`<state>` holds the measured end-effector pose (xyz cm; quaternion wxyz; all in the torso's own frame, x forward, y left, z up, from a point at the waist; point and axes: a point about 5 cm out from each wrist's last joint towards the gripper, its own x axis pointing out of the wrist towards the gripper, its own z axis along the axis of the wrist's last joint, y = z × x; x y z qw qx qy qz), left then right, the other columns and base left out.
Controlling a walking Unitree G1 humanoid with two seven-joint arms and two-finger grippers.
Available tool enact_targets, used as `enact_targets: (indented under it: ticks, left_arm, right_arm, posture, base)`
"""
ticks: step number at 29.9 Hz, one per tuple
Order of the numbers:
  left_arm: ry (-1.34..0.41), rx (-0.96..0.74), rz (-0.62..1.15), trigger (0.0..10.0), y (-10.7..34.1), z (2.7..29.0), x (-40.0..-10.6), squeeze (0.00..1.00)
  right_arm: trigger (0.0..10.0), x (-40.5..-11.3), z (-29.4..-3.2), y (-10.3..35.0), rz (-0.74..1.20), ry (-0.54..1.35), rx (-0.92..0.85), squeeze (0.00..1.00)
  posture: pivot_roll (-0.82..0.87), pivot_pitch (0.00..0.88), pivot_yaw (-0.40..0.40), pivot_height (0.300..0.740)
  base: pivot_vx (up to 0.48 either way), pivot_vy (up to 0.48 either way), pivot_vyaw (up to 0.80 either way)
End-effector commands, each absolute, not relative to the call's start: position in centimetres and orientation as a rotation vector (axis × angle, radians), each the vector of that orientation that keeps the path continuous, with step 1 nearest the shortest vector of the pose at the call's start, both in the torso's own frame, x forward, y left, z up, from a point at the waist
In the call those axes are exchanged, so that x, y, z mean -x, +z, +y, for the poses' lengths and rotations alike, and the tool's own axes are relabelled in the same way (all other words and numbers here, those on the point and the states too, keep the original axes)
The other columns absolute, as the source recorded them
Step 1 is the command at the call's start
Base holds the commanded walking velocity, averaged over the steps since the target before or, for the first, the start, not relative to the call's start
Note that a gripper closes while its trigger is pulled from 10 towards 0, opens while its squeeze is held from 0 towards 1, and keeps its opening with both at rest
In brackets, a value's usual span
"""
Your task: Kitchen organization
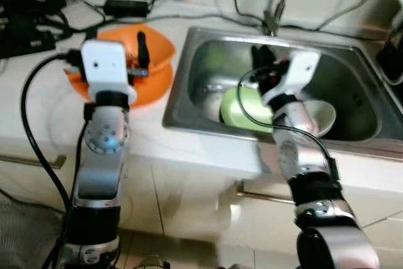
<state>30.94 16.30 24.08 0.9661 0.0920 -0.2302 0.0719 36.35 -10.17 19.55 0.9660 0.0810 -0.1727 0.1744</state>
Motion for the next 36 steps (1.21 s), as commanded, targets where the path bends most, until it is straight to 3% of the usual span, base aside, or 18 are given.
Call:
enact_targets:
  ticks: [1, 10, 25, 36]
  left_arm:
    - [0.114, -0.185, -0.483, 10.0, 24.3, 15.6, -30.7, 0.0]
    - [0.065, -0.161, -0.456, 10.0, 23.1, 15.0, -30.2, 0.0]
    - [0.101, -0.167, -0.396, 10.0, 19.9, 17.1, -28.5, 0.0]
    - [0.162, 0.062, -0.286, 10.0, 17.6, 20.5, -28.4, 0.0]
  right_arm:
    - [10.0, -36.6, -11.3, 20.0, -0.366, 0.321, -0.159, 0.0]
    - [10.0, -36.5, -11.2, 19.8, -0.364, 0.327, -0.162, 0.0]
    - [10.0, -36.5, -10.9, 19.6, -0.362, 0.341, -0.174, 0.0]
    - [10.0, -36.5, -11.2, 19.6, -0.362, 0.328, -0.178, 0.0]
  posture:
    - [0.02, 0.096, -0.05, 0.74]
    - [0.02, 0.085, -0.049, 0.74]
    - [0.04, 0.078, -0.058, 0.74]
    - [0.04, 0.085, -0.057, 0.74]
  base:
    - [0.0, 0.0, 0.0]
    - [0.0, 0.0, 0.0]
    - [0.0, 0.0, 0.0]
    - [0.0, 0.0, 0.0]
